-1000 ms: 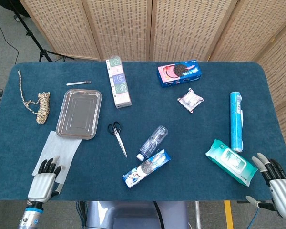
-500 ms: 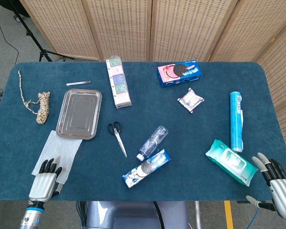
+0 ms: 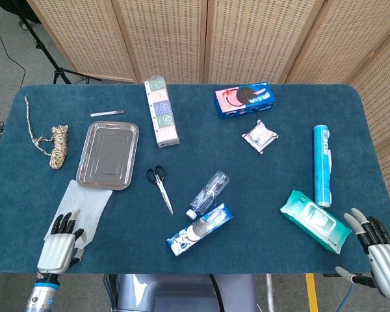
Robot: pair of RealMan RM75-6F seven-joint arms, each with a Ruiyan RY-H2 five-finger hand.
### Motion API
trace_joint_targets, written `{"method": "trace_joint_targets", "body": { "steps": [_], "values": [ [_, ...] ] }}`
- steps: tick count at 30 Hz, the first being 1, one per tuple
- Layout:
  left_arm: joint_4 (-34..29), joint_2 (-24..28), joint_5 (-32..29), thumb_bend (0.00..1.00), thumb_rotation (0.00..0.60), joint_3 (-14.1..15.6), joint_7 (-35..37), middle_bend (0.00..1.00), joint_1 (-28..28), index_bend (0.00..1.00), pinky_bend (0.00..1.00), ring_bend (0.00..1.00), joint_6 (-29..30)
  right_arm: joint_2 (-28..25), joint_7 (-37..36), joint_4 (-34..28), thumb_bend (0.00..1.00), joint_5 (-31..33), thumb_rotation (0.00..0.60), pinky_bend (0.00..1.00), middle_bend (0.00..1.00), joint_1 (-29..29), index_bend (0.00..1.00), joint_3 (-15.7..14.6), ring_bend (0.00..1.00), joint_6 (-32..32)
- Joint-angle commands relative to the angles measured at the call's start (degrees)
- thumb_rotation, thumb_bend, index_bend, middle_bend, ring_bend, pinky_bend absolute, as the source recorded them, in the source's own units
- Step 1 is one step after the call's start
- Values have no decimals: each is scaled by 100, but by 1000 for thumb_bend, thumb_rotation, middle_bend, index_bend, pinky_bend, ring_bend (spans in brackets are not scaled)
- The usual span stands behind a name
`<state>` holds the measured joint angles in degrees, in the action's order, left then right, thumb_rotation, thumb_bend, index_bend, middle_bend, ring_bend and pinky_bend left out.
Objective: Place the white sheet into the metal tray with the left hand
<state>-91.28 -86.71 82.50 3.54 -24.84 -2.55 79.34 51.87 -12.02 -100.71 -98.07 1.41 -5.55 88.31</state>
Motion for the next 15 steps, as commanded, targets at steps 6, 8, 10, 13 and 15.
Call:
{"method": "trace_joint_targets", "body": {
  "steps": [6, 8, 10, 13, 15],
  "values": [
    [-116, 64, 82, 438, 600, -12, 25, 0, 2, 603, 0, 0, 97, 0, -18, 6, 0, -3, 600, 0, 0, 4, 0, 3, 0, 13],
    [-140, 79, 98, 438, 600, -14, 23, 0, 2, 606, 0, 0, 116, -2, -20, 8, 0, -6, 600, 0, 0, 5, 0, 2, 0, 15],
    [-196, 111, 148, 439, 600, -43, 30, 0, 3, 611, 0, 0, 191, -2, -24, 8, 0, -9, 600, 0, 0, 6, 0, 1, 0, 19],
    [-283, 178, 195, 438, 600, -81, 35, 0, 2, 618, 0, 0, 271, -6, -30, 8, 0, -9, 600, 0, 0, 9, 0, 2, 0, 25],
    [-356, 245, 214, 438, 600, -148, 32, 0, -6, 620, 0, 0, 350, -9, -45, 12, 0, -5, 600, 0, 0, 12, 0, 4, 0, 33]
  ]
}}
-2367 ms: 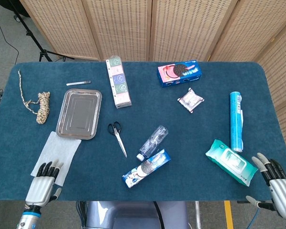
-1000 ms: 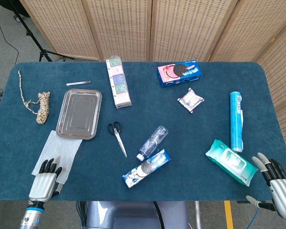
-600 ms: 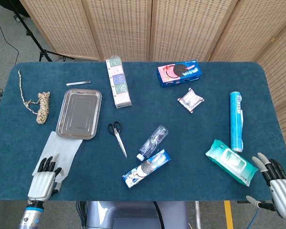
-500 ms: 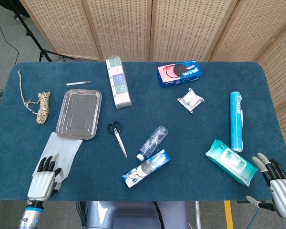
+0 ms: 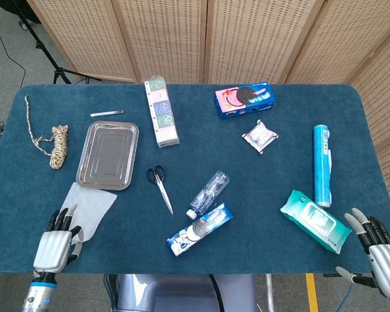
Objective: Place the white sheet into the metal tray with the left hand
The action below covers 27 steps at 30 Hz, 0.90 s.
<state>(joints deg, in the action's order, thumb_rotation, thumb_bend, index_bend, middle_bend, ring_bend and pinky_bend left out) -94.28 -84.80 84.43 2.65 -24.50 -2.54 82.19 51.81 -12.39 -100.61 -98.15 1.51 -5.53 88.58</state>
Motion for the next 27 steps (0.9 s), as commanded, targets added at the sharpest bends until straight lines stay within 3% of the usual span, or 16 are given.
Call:
{"method": "trace_joint_targets", "body": {
  "steps": [1, 10, 20, 27],
  "values": [
    [-95, 93, 21, 438, 600, -102, -15, 0, -13, 622, 0, 0, 103, -3, -11, 3, 0, 6, 600, 0, 0, 3, 0, 2, 0, 5],
    [-387, 459, 72, 439, 600, -478, -127, 0, -150, 633, 1, 0, 330, -11, -20, 0, 0, 15, 600, 0, 0, -4, 0, 4, 0, -12],
    [-1151, 1097, -31, 440, 600, -1215, -517, 0, -516, 643, 0, 0, 467, -12, -22, -2, 0, 3, 600, 0, 0, -17, 0, -4, 0, -42],
    [-1275, 1223, -338, 446, 600, -1643, -839, 0, -873, 649, 0, 0, 313, -35, -110, 15, 0, 39, 600, 0, 0, -10, 0, 13, 0, -12]
  ]
}}
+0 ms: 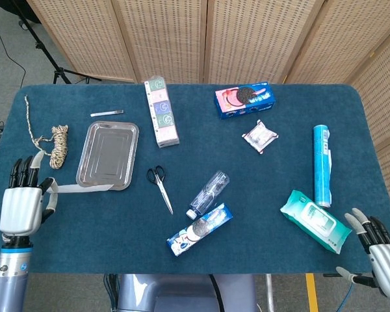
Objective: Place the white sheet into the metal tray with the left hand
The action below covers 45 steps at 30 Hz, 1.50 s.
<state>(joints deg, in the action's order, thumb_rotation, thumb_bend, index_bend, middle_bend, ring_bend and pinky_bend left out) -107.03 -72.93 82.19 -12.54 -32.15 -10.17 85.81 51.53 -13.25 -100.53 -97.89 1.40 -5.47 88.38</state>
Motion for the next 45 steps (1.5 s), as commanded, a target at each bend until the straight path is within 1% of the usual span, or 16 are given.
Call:
{"method": "trace_joint_targets", "body": {
  "steps": [1, 4, 8, 17, 21, 23, 28, 33, 36, 40, 45],
  "values": [
    [7, 39, -155, 448, 600, -154, -87, 0, -139, 649, 0, 0, -59, -10, -36, 9, 0, 15, 600, 0, 0, 0, 0, 8, 0, 8],
    [124, 51, -380, 449, 600, -344, -169, 0, -287, 650, 0, 0, -119, -13, -52, 19, 0, 18, 600, 0, 0, -5, 0, 8, 0, -2],
    [290, 34, -652, 451, 600, -504, -218, 0, -439, 652, 0, 0, -179, -4, -18, 11, 0, 2, 600, 0, 0, -15, 0, 1, 0, -28],
    [589, -44, -755, 452, 600, -704, -98, 0, -599, 667, 0, 0, 51, 16, 46, -4, 0, 6, 600, 0, 0, -33, 0, 0, 0, -74],
    [685, -93, -730, 452, 600, -731, -50, 0, -651, 667, 0, 0, 139, 19, 62, -10, 0, 2, 600, 0, 0, -35, 0, -1, 0, -80],
    [727, -125, -732, 452, 600, -704, -28, 0, -673, 668, 0, 0, 147, 20, 68, -12, 0, 1, 600, 0, 0, -33, 0, -2, 0, -76],
    [891, -367, -833, 452, 600, -372, -85, 0, -665, 667, 0, 0, 15, 21, 70, -14, 0, 21, 600, 0, 0, -42, 0, -1, 0, -101],
    [1129, -632, -965, 457, 600, -148, -197, 0, -712, 668, 0, 0, -145, 19, 77, -19, 0, 26, 600, 0, 0, -46, 0, -1, 0, -112],
    [1274, -795, -1035, 462, 600, -116, -185, 0, -771, 670, 0, 0, -207, 18, 72, -17, 0, 35, 600, 0, 0, -51, 0, 0, 0, -121],
    [1400, -957, -1144, 464, 600, -142, -239, 0, -860, 672, 0, 0, -254, 13, 50, -12, 0, 36, 600, 0, 0, -51, 0, 4, 0, -111],
    [1520, -1125, -1435, 464, 600, -204, -475, 0, -989, 672, 0, 0, -378, 14, 40, -7, 0, 20, 600, 0, 0, -53, 0, -3, 0, -113]
  ]
}}
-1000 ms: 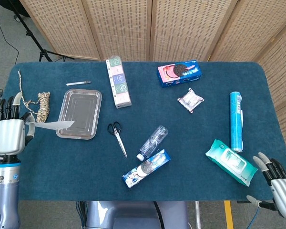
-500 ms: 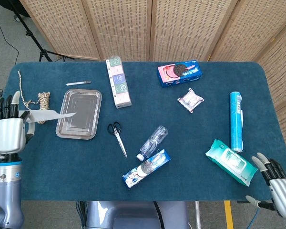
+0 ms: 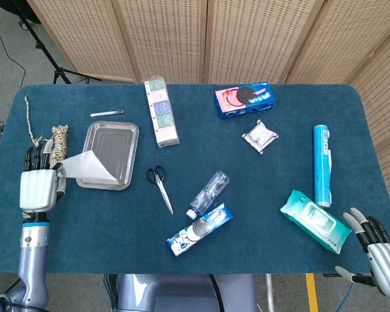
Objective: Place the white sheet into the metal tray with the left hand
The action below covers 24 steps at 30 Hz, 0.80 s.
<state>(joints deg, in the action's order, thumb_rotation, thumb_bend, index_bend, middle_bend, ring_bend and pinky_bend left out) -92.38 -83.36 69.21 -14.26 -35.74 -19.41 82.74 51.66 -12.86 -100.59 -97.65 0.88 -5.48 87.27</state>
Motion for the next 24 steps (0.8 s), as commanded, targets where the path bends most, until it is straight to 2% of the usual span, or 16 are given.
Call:
{"method": "trace_joint_targets", "body": {
  "steps": [1, 13, 17, 24],
  "values": [
    [67, -111, -205, 464, 600, -45, -166, 0, -89, 672, 0, 0, -97, 2, 4, 0, 0, -8, 600, 0, 0, -2, 0, -4, 0, -4],
    [187, -506, -1014, 465, 600, -176, -567, 0, -267, 672, 0, 0, -286, 11, 24, 0, 0, -19, 600, 0, 0, -21, 0, -11, 0, -41],
    [97, -873, -1536, 466, 600, -400, -933, 0, -426, 672, 0, 0, -134, 21, 66, -12, 0, -48, 600, 0, 0, -42, 0, -29, 0, -89],
    [458, -1408, -1750, 476, 600, -570, -1210, 0, -780, 673, 0, 0, 12, 16, 31, -1, 0, -105, 600, 0, 0, -53, 0, -57, 0, -95]
  ]
}}
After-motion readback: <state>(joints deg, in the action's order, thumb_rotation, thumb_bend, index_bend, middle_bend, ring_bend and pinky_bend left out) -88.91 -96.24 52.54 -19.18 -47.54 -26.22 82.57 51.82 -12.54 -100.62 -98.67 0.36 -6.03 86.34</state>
